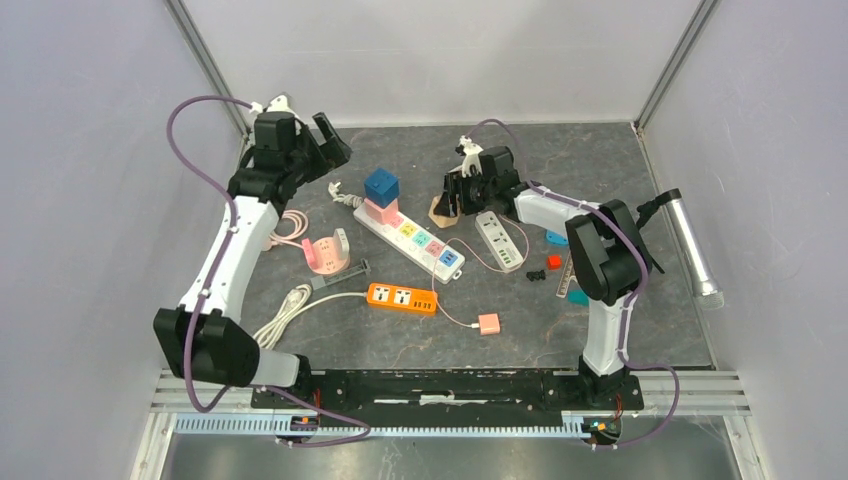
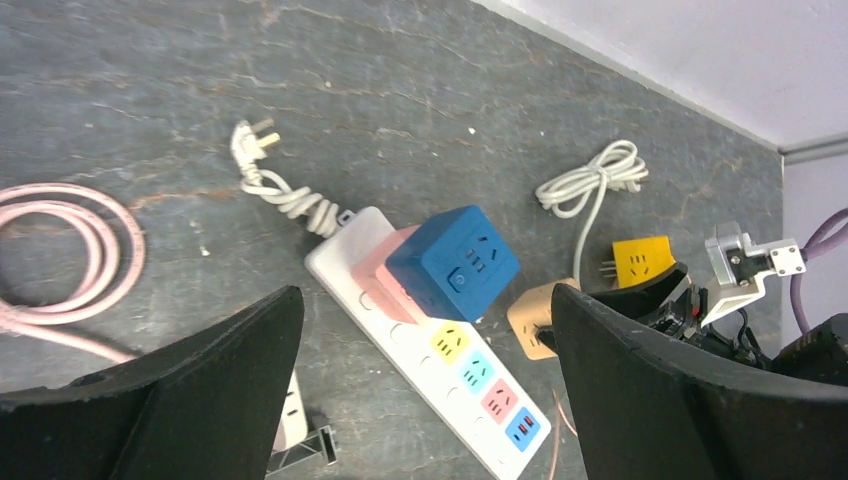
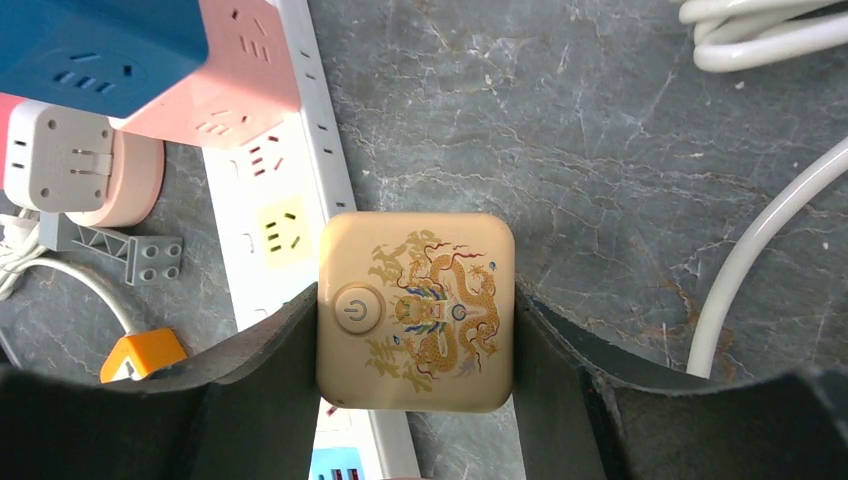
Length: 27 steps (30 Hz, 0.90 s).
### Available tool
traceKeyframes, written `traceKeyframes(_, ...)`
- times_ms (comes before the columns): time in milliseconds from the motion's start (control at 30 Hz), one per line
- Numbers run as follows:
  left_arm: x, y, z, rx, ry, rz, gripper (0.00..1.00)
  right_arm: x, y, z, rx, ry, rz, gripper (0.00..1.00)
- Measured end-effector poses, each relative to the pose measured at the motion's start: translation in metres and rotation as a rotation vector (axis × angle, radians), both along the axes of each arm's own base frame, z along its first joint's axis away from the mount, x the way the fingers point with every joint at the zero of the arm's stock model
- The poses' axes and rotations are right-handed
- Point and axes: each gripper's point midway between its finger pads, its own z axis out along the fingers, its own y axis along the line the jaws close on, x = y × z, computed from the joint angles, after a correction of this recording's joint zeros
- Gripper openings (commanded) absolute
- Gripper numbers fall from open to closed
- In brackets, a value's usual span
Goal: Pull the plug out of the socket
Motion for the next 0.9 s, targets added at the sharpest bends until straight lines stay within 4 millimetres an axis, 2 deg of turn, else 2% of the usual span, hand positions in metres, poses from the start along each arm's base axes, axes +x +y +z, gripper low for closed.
traceKeyframes(167, -0.008, 0.011, 0.010, 0.025, -0.020, 0.027, 1.00, -0.003, -0.004, -0.011, -0.028, 0.031, -0.006, 0.57)
traceKeyframes(333, -0.010, 0.016, 0.004, 0.034, -0.001, 0.041, 1.00, -0.005, -0.012, -0.019, -0.081, 0.053, -0.021, 0.72)
traceKeyframes(467, -0.010, 0.022, 0.002, 0.035, 0.009, 0.058, 1.00, -0.004, -0.017, -0.021, -0.112, 0.053, -0.037, 0.92)
traceKeyframes(567, -0.010, 0.029, 0.002, 0.035, 0.010, 0.074, 1.00, -0.004, -0.021, -0.021, -0.129, 0.051, -0.043, 0.97)
traceKeyframes(667, -0.009, 0.032, 0.002, 0.035, 0.010, 0.083, 1.00, -0.003, -0.022, -0.011, -0.130, 0.031, -0.051, 0.98)
traceKeyframes(767, -0.009, 0.034, 0.001, 0.035, 0.014, 0.085, 1.00, -0.001, -0.022, 0.010, -0.111, -0.012, -0.055, 0.98)
traceKeyframes(900, -0.012, 0.033, -0.009, 0.036, 0.035, 0.083, 1.00, 0.005, -0.017, 0.048, -0.059, -0.102, -0.052, 0.97)
